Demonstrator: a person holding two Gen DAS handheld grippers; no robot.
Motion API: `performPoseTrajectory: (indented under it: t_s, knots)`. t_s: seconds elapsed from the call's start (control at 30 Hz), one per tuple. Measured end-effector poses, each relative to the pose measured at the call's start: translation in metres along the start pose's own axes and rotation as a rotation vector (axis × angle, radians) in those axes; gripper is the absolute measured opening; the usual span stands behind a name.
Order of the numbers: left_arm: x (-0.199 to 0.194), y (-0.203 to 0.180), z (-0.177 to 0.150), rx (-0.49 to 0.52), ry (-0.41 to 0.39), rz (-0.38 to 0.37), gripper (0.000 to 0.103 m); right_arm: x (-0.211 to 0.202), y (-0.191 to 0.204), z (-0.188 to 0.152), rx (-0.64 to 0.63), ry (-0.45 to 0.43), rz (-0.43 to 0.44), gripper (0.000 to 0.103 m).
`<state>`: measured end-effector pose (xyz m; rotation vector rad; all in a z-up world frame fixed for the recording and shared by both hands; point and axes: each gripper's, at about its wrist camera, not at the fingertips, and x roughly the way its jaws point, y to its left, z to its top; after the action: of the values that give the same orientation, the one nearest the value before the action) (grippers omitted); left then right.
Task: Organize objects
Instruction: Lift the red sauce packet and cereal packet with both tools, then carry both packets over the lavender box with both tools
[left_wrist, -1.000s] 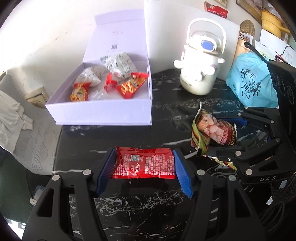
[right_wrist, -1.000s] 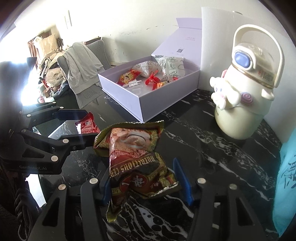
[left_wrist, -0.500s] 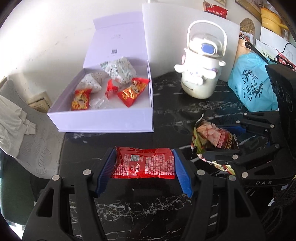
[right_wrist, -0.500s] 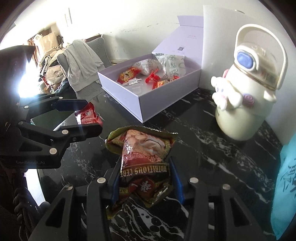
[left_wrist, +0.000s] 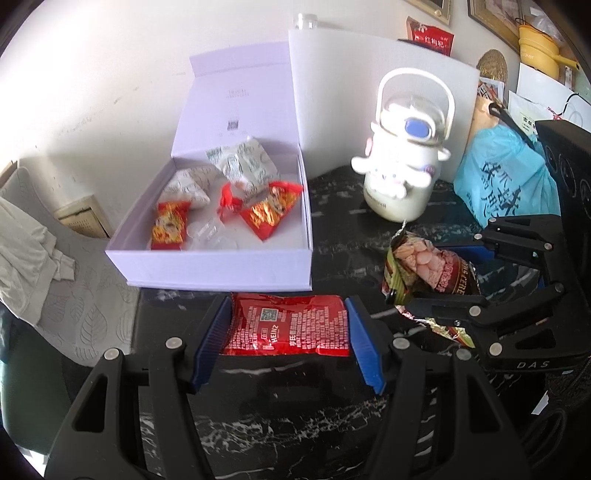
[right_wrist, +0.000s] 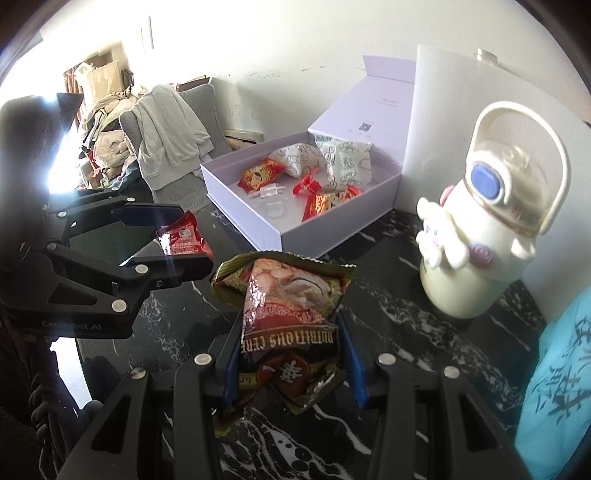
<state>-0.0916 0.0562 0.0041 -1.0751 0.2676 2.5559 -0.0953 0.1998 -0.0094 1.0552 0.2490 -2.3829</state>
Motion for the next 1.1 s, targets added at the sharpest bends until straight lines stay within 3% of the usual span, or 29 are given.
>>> performPoseTrajectory:
  t_s: [0.47,1.1]
  knots:
    - [-0.008,0.024,0.047,0.005,-0.078,0.036,0.062,-0.011,0.001,0.054,-0.088,-0.066,0.008,0.047]
    - [0.037,0.075,0.091,-0.032,-0.085,0.059,0.062,0.028,-0.008,0.117,-0.113,-0.074,0.029,0.047]
